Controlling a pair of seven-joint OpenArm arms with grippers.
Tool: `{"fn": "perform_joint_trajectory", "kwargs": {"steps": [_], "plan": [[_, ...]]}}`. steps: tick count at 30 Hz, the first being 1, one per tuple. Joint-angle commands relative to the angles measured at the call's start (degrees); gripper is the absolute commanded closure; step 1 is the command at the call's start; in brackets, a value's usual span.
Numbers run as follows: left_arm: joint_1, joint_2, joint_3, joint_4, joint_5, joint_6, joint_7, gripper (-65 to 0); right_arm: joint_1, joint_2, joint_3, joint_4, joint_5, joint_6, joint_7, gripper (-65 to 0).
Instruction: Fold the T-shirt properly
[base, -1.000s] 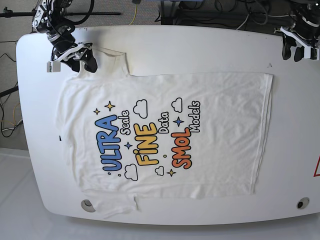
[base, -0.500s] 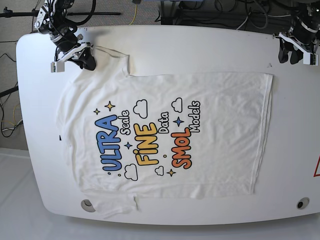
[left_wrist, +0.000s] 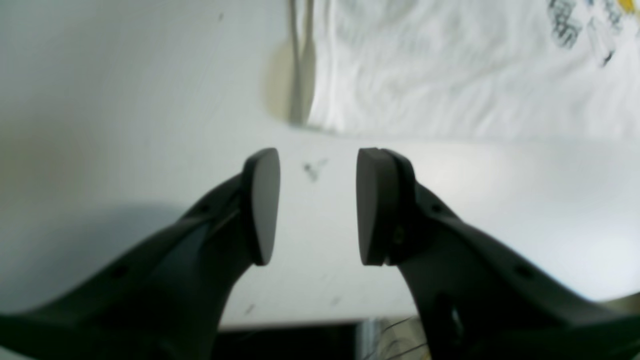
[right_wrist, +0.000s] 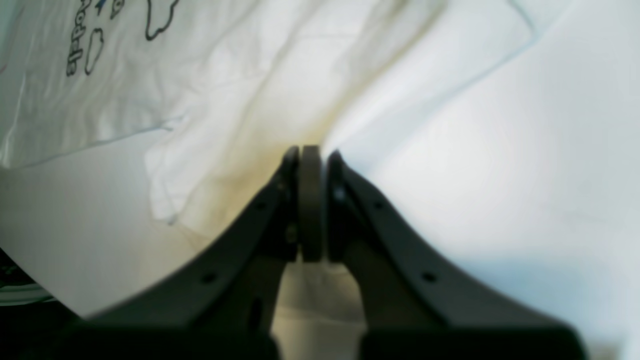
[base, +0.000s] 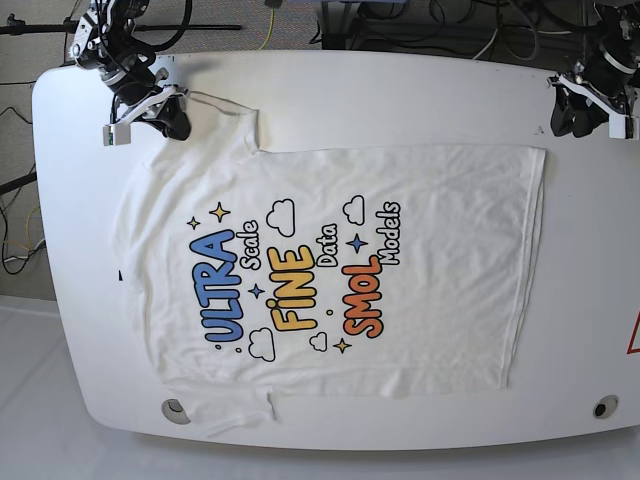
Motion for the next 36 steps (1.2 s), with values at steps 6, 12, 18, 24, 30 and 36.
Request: {"fn": "perform_joint_trajectory", "kwargs": {"steps": [6, 12, 18, 24, 30, 36], "plan": [[-3.9, -0.9, -2.3, -4.1, -5.8, -0.5, 1.9, -22.3, -0.4, 0.5, 0.1, 0.3, -1.7, -0.6, -1.9, 0.0], [-7.4, -1.1, -5.3, -10.8, -8.4, -0.8, 2.9, -21.8, -0.4, 0.4, 0.3, 0.6, -1.1, -0.6, -1.9, 0.0], [-8.9, -1.6, -4.6, -14.6, -9.3, -1.0, 3.5, -21.8, -0.3, 0.4, 0.3, 0.5, -1.1, -0.6, -2.0, 0.0], [-8.5, -2.0, -3.8, -17.0, -9.4, -1.1, 3.5, -21.7, -0.2, 0.5, 0.1, 0.3, -0.8, -0.6, -1.6, 0.0], [-8.4, -2.1, -1.2, -18.8, -7.5, -0.9, 2.2, -22.1, -0.4, 0.5, 0.1, 0.3, -0.9, -0.6, -1.4, 0.0], [-8.5, -2.2, 0.5, -20.1, -7.1, -0.8, 2.2, -22.4, -0.5, 0.5, 0.1, 0.3, -0.8, -0.6, -1.3, 0.0]]}}
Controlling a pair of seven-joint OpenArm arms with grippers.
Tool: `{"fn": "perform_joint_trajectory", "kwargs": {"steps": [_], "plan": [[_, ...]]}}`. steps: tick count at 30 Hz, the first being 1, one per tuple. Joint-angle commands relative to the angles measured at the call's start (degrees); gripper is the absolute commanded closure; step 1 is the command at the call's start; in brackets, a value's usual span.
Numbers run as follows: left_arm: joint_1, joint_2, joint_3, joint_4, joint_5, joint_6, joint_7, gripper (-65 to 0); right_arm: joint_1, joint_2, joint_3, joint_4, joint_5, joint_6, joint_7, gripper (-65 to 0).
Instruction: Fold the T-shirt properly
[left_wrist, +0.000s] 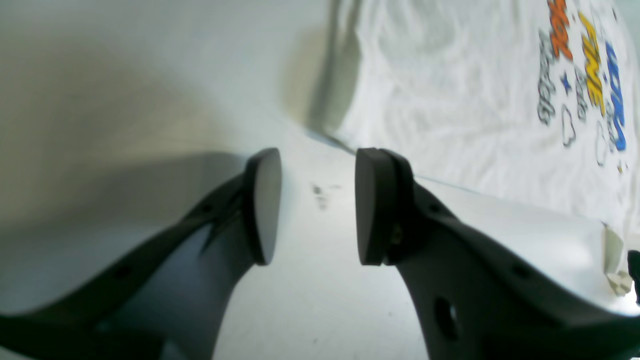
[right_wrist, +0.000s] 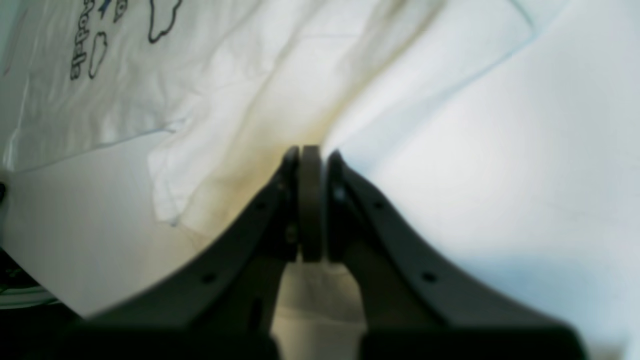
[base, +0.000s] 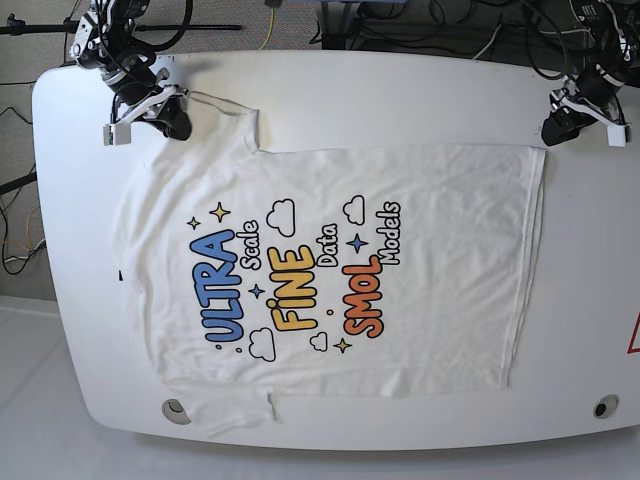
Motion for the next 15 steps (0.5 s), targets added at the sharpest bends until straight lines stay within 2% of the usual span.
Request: {"fn": "perform_joint_trajectory", "kwargs": {"steps": [1, 12, 15], "plan": [[0.2, -1.1, 0.0, 0.1, -1.1, -0.4, -1.2, -22.4, -0.4, 0.6, 0.1, 0.3, -1.6, -0.5, -1.3, 0.0], [-0.8, -0.9, 1.8, -2.4, -3.0, -0.8, -1.2, -22.6, -0.4, 0.7, 0.0, 0.4, -1.7, -0.5, -1.1, 0.0], [-1.2, -0.9, 1.5, -2.4, -3.1, -1.0, -0.4, -24.8, -0.4, 0.6, 0.0, 0.4, -1.4, -0.5, -1.0, 0.0]]}}
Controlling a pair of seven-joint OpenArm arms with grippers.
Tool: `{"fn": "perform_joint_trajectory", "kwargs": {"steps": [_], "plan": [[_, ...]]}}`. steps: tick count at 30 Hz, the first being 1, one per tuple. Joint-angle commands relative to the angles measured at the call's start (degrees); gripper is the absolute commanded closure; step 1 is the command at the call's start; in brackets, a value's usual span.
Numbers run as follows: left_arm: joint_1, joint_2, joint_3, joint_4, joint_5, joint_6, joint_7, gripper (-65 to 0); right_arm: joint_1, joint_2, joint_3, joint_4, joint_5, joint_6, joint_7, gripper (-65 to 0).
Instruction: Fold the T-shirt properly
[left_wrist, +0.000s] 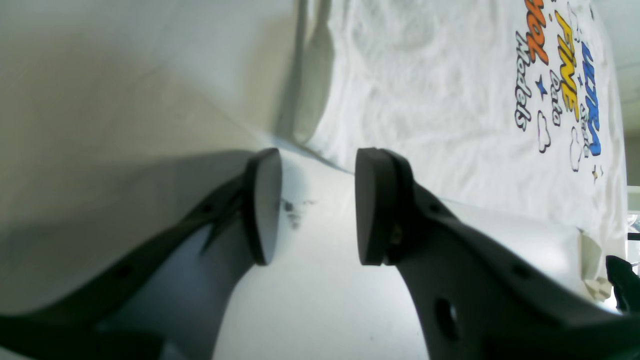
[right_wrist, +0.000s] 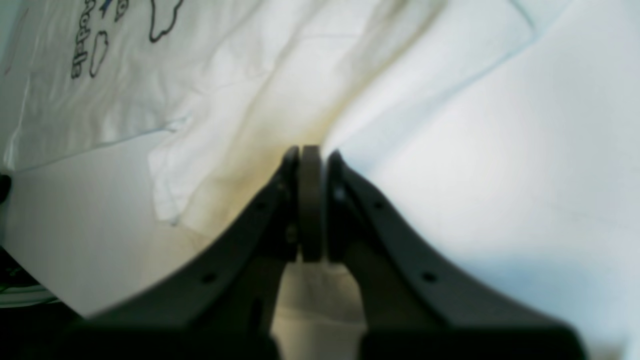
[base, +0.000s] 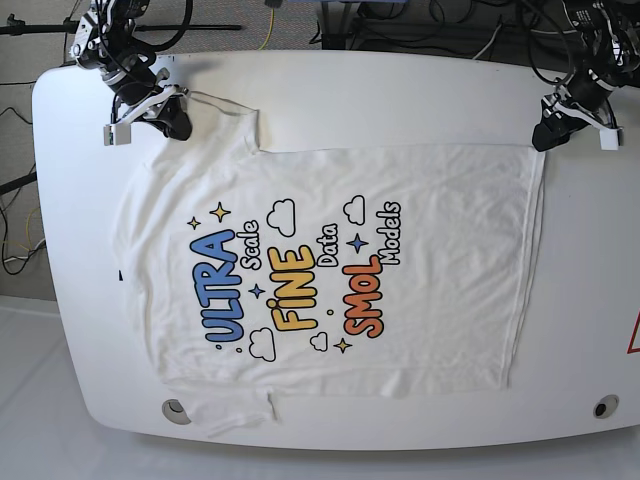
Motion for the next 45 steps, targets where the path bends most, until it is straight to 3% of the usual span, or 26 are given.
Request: {"fn": "perform_joint_trajectory", "kwargs": {"steps": [1, 9, 17, 21, 31, 37, 41, 45], "plan": [[-0.1, -1.0, -0.5, 0.3, -0.8, -0.5, 0.9, -25.1, -0.4, 0.5, 0.1, 0.3, -1.4, -0.6, -1.1, 0.0], [-0.2, -0.9, -0.2, 0.0, 0.0, 0.0, 0.9, -31.6, -0.6, 0.6, 0.2, 0.2, -1.2, -0.6, -1.3, 0.0], [-0.2, -0.8, 0.2, 0.0, 0.5, 0.5, 0.5, -30.3, -0.6, 0.6, 0.3, 0.2, -1.2, -0.6, -1.4, 0.0], [-0.6, -0.8, 0.7, 0.6, 0.6, 0.1, 0.4, -27.3, -0.7, 0.4, 0.1, 0.3, -1.1, -0.6, -1.2, 0.0], [-1.1, -0.8, 1.3, 0.6, 1.1, -0.2, 1.6, -7.3, -0.4, 0.5, 0.0, 0.5, -0.7, -0.6, -1.0, 0.0], [-1.1, -0.7, 1.8, 0.6, 1.3, -0.3, 1.8, -5.7, -0.5, 0.5, 0.0, 0.5, -0.6, -0.6, -0.9, 0.0], [-1.1, -0.7, 2.1, -0.3, 1.2, -0.4, 1.3, 0.0, -0.2, 0.5, 0.2, 0.3, -0.6, -0.6, -0.6, 0.0], [-1.1, -0.8, 2.3, -0.8, 1.1, -0.5, 0.9, 0.0, -0.2, 0.5, 0.2, 0.5, -0.5, -0.6, -0.6, 0.0]]}}
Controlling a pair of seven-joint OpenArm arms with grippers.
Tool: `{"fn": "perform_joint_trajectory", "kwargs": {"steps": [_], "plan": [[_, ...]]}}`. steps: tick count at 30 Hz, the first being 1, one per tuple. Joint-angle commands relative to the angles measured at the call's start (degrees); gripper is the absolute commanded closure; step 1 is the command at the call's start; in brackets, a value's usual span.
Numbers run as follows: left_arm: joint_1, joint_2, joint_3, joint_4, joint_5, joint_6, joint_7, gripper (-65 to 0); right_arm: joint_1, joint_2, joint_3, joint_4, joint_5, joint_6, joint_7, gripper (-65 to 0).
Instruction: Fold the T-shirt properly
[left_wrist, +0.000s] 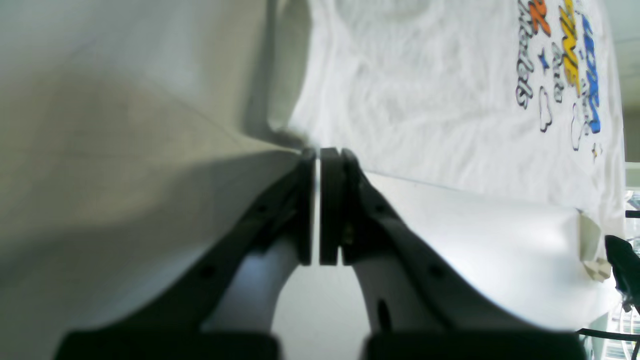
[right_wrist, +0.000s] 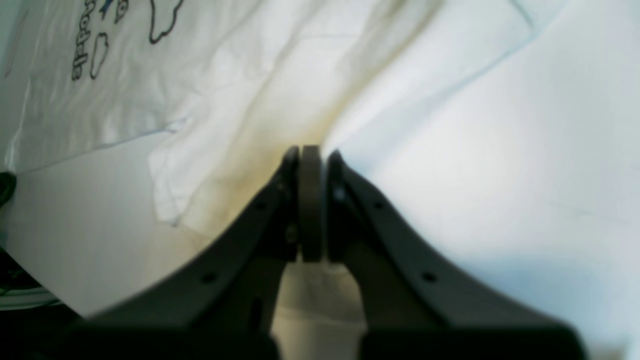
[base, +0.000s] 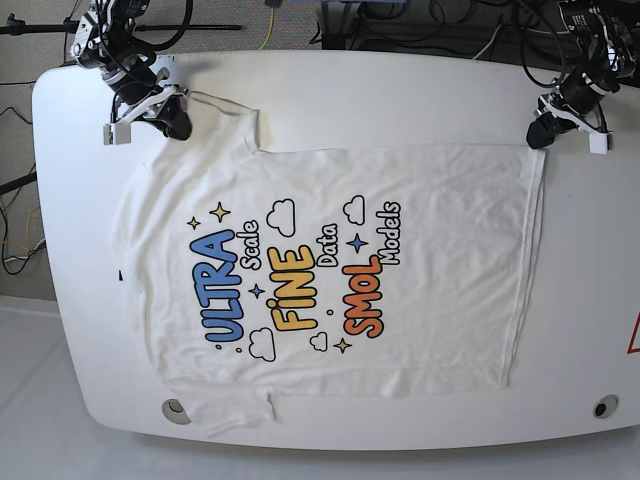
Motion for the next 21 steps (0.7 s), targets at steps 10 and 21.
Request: {"fn": "perform_joint_trajectory", "kwargs": {"steps": [10, 21], "plan": [[0.6, -1.0, -0.6, 0.8, 0.1, -0.5, -1.1, 0.0, -0.2, 0.6, 0.4, 0.7, -0.4, -0.5, -0.6, 0.0], [5.1, -0.9, -0.4, 3.2, 1.1, -1.0, -1.0, 0.0, -2.2, 0.8, 1.0, 3.8, -0.3, -0.5, -0.9, 0.0]]}}
